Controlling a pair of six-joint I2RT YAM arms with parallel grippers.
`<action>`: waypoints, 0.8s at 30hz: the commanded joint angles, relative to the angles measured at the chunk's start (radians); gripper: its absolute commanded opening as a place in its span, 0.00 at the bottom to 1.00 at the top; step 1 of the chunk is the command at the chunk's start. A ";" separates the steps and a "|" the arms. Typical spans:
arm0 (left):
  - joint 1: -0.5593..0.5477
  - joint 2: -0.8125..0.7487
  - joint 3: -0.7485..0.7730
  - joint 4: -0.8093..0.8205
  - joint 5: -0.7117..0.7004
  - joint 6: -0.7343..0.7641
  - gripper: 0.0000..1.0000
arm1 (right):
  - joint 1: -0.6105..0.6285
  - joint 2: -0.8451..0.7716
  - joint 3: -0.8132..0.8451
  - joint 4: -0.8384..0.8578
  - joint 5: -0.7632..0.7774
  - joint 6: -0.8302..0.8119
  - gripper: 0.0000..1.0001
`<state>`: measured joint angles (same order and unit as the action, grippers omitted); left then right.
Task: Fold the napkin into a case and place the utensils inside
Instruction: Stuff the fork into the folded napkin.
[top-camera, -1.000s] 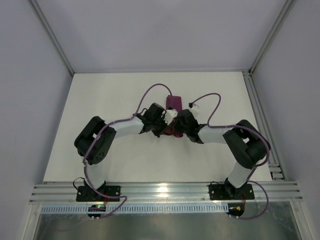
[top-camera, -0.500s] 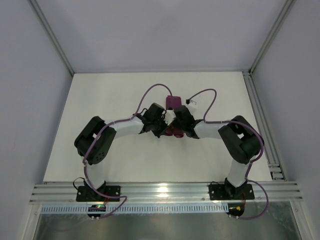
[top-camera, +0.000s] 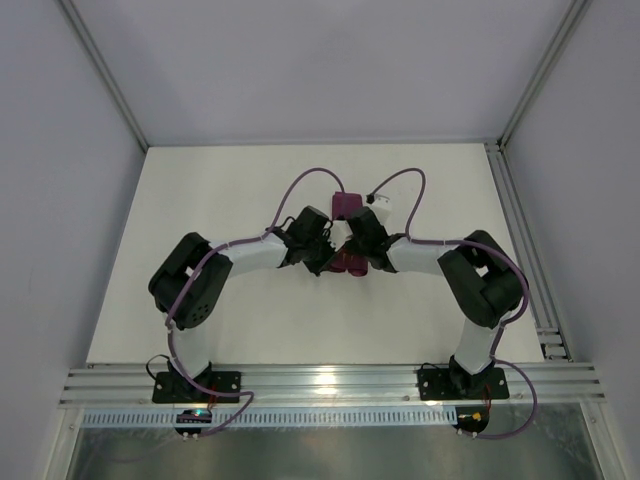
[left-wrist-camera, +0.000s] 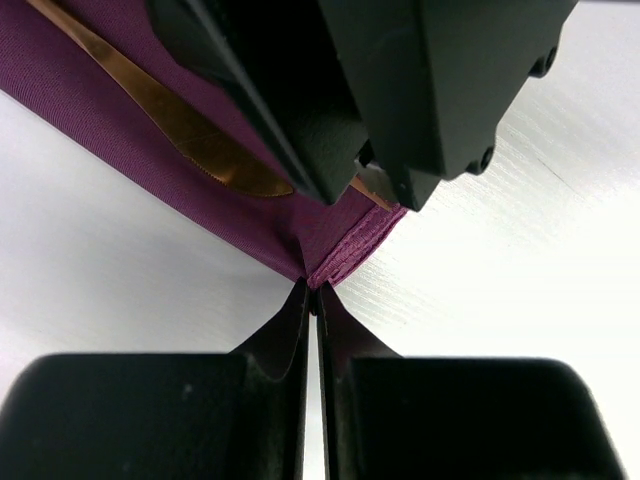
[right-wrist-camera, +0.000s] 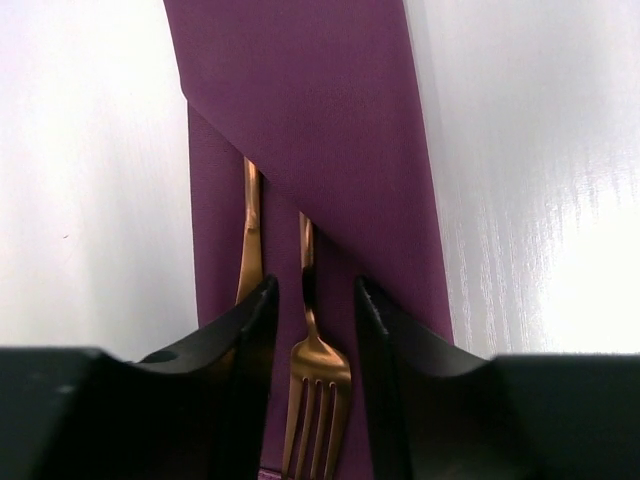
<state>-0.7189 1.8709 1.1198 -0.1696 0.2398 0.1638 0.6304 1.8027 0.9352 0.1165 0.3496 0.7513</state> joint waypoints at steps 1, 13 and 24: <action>-0.005 -0.032 0.009 -0.011 0.036 -0.006 0.04 | -0.008 -0.032 0.019 0.005 0.005 -0.029 0.42; -0.001 -0.012 0.049 -0.025 0.039 -0.012 0.11 | -0.006 -0.281 -0.125 0.062 -0.115 -0.104 0.46; 0.003 -0.035 0.048 -0.063 0.087 -0.006 0.27 | -0.024 -0.388 -0.296 -0.011 -0.124 -0.038 0.51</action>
<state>-0.7185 1.8629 1.1496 -0.2096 0.2993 0.1604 0.6163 1.4246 0.6510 0.0982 0.2562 0.6922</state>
